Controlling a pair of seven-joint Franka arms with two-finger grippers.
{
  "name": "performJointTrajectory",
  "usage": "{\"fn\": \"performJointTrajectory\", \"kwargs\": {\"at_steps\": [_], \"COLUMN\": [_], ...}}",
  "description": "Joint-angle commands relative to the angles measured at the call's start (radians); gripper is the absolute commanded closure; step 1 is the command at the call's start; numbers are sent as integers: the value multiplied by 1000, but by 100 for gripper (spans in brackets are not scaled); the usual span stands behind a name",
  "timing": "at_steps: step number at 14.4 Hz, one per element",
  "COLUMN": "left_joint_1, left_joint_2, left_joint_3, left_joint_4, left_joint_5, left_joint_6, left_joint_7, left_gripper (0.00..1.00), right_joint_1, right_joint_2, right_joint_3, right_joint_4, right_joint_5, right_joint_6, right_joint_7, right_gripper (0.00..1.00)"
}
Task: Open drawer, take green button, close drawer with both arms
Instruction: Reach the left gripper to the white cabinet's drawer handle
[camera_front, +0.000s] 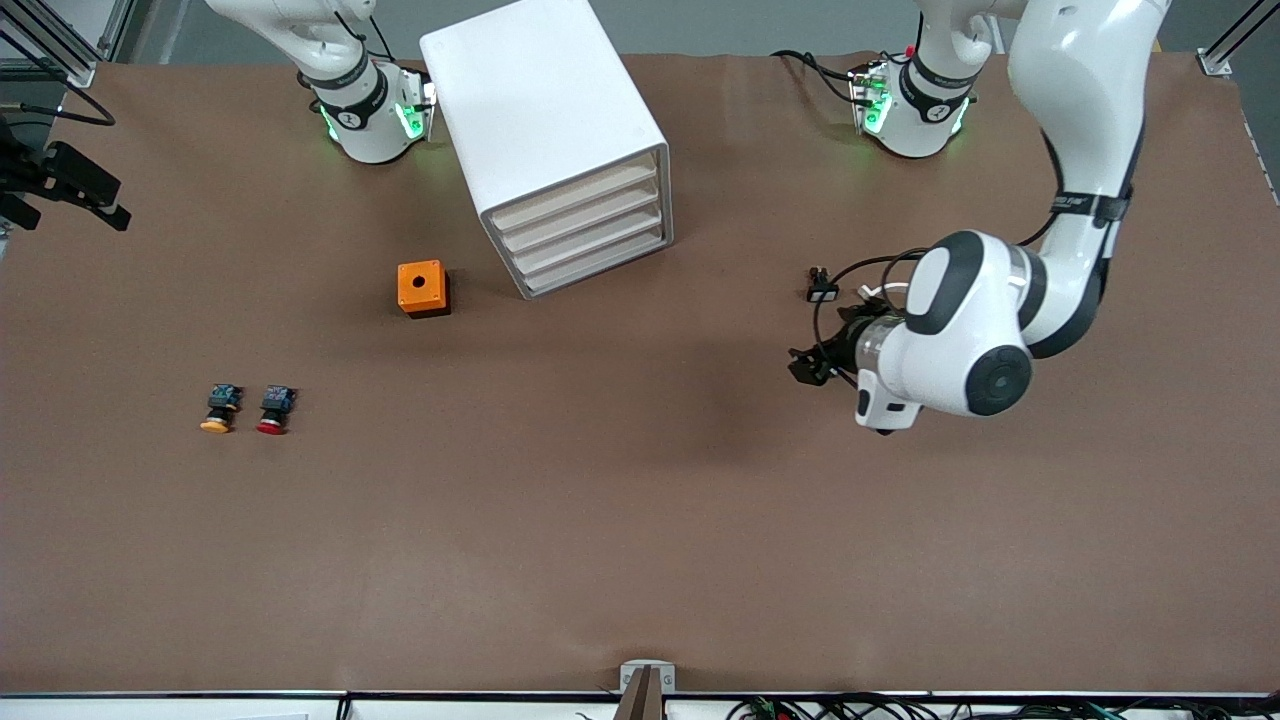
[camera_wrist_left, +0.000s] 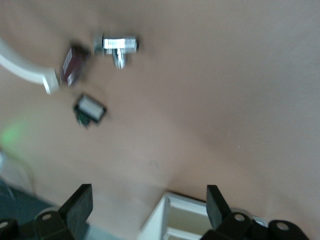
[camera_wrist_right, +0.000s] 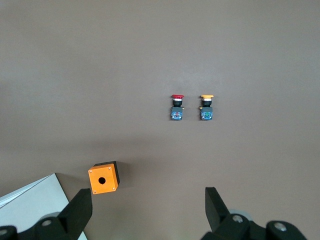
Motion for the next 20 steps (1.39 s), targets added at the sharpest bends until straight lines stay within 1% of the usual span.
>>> {"fn": "performJointTrajectory", "kwargs": {"at_steps": [1,4,8,9,11,16,20], "left_joint_1": [-16,-28,-56,-64,-65,-102,-136], "left_joint_2": [103,169,230,250,322,379,399], "left_joint_3": [-1,-2,-4,-5,-4,-4,-5], "left_joint_4": [95,138,141,143,196,200,198], "left_joint_5": [-75,-158,-244,-267,-328,-465,-493], "left_joint_6": [-47,-65,-67,-82,-146,-197,-200], "left_joint_7": [-181,-342,-623,-692,-813,-964,-1025], "left_gripper": [0,0,0,0,0,0,0], "right_joint_1": [-1,-1,-2,-1,-1,-2,-2], "right_joint_2": [-22,-22,-22,-22,-22,-22,-20], "right_joint_3": [-1,-1,-1,-1,-1,-1,-1], "right_joint_4": [-16,-16,-16,-16,-16,-16,-16], "right_joint_5": [1,1,1,1,1,1,1], "right_joint_6": [1,1,1,0,0,-2,-6], "right_joint_7": [-11,-11,-11,-11,-11,-11,-9], "right_gripper": [0,0,0,0,0,0,0]}}
